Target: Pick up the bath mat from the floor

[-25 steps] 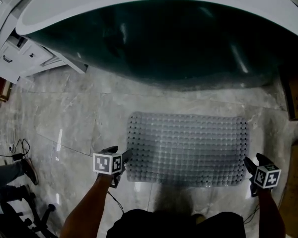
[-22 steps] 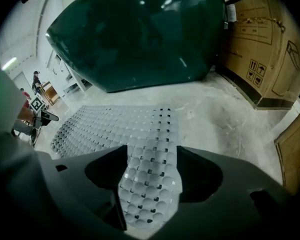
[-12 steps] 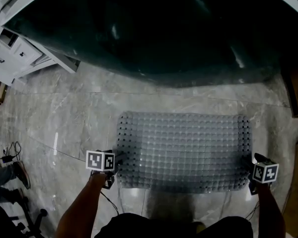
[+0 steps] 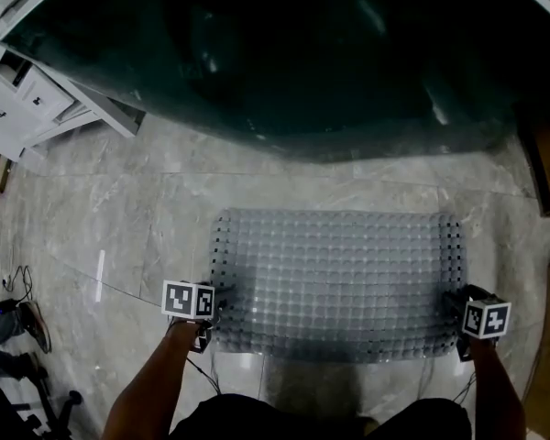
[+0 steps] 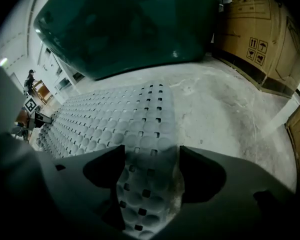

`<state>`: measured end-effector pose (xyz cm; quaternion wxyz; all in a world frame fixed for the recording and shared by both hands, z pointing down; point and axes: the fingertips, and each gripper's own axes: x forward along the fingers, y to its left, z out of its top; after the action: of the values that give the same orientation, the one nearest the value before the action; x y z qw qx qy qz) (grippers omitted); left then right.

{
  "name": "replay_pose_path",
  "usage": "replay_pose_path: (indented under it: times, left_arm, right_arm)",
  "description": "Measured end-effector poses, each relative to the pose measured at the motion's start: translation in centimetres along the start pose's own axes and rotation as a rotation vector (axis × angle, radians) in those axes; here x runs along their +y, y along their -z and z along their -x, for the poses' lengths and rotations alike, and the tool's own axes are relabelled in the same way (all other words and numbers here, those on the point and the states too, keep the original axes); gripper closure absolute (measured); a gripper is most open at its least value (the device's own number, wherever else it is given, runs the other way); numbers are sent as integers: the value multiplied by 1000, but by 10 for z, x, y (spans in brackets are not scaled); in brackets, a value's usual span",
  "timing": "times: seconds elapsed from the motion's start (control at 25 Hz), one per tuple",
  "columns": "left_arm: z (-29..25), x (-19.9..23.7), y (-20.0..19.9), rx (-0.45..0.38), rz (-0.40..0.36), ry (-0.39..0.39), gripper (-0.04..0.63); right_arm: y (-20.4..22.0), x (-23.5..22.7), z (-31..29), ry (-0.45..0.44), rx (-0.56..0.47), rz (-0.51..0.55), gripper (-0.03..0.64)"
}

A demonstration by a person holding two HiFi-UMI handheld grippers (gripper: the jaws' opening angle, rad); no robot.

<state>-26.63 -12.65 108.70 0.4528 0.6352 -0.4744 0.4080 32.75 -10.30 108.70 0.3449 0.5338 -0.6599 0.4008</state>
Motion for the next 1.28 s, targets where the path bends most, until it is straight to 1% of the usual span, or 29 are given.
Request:
replay_pose_path:
  times: [0.12,0.2,0.24,0.32,0.36,0.52,0.68,0.72,0.84,1.0,1.12,1.28]
  left_arm:
    - [0,-1,-1,-5,-20,-14,284]
    - [1,-5,-1,-8,-37,1,299]
    - [1,-8,-1,-11,-45,17,317]
    - [1,-16,-1,-20,-61,43,401]
    - [1,-18,-2,-25,-72,46,422]
    - [3,-22,-3,-44,-109,56,471]
    - [8,-32,-7,-89,-153,86,516]
    - [11,-35,-9,-103,-162,98,526]
    - [21,-42,-11,-144,-173,141,545]
    - [40,-54,-16,-199,-188,184,548]
    - [58,-66,-22,-241,-214,204,551]
    - [89,-82,-39,-313,-237,208,552]
  right_arm:
    - [-2,2,0,19,2,11,301]
    - [-1,3,1,24,4,8,308]
    - [-1,3,1,24,7,5,313]
    - [0,6,2,12,16,2,329]
    - [-1,9,2,1,20,0,346]
    - [-2,25,2,-58,23,-19,441]
    - [-8,37,6,-79,-7,22,528]
    - [-10,40,8,-82,-18,28,539]
    - [-12,45,16,-102,-50,22,551]
    - [-21,49,31,-133,-92,23,554]
    - [-34,54,48,-142,-129,40,555]
    - [-51,68,70,-189,-172,49,557]
